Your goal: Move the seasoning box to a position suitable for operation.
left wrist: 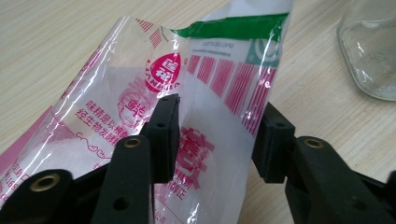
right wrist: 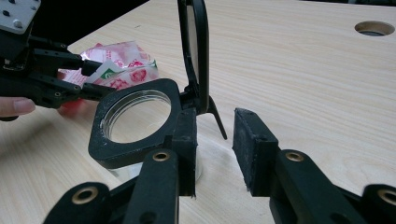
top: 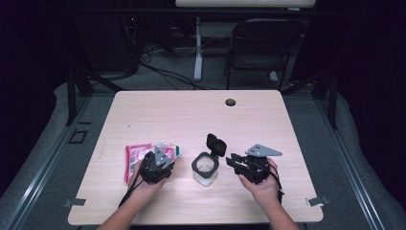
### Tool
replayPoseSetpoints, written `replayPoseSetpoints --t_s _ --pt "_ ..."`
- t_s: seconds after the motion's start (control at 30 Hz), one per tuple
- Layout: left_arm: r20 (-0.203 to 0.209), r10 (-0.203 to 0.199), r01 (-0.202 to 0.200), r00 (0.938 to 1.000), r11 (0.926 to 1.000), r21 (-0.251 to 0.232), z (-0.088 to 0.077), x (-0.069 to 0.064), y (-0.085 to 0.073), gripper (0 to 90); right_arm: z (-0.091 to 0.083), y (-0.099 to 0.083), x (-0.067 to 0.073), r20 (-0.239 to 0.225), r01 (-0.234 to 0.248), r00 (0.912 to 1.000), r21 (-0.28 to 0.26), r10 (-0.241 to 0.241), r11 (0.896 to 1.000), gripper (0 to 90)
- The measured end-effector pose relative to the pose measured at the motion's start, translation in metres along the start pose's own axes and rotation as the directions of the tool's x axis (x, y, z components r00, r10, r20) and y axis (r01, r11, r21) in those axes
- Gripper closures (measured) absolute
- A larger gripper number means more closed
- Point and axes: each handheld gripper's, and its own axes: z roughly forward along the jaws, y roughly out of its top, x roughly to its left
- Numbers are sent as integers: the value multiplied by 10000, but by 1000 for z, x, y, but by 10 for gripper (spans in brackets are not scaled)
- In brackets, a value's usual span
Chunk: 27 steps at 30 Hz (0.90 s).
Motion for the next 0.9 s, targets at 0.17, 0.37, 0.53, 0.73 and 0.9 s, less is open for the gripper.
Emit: replayPoseSetpoints --t_s 0.17,0.37,0.53,0.73,0.9 --pt "95 -207 206 9997 9997 107 2 4 -1 629 0 0 0 21 15 10000 37 -15 10000 700" --pt "160 -288 285 9995 9995 146 3 7 -2 690 -1 0 0 19 1 10000 27 -1 10000 699" --pt "143 -397 395 9991 9992 114 4 9 -3 719 -1 -1 -1 7 38 10000 56 -38 10000 696" --pt "112 -443 442 9990 9990 52 4 11 -3 774 0 -1 0 -24 29 10000 56 -29 10000 693" --pt "194 -475 474 9987 9989 54 4 12 -3 813 0 -1 -1 -41 24 10000 51 -24 10000 691"
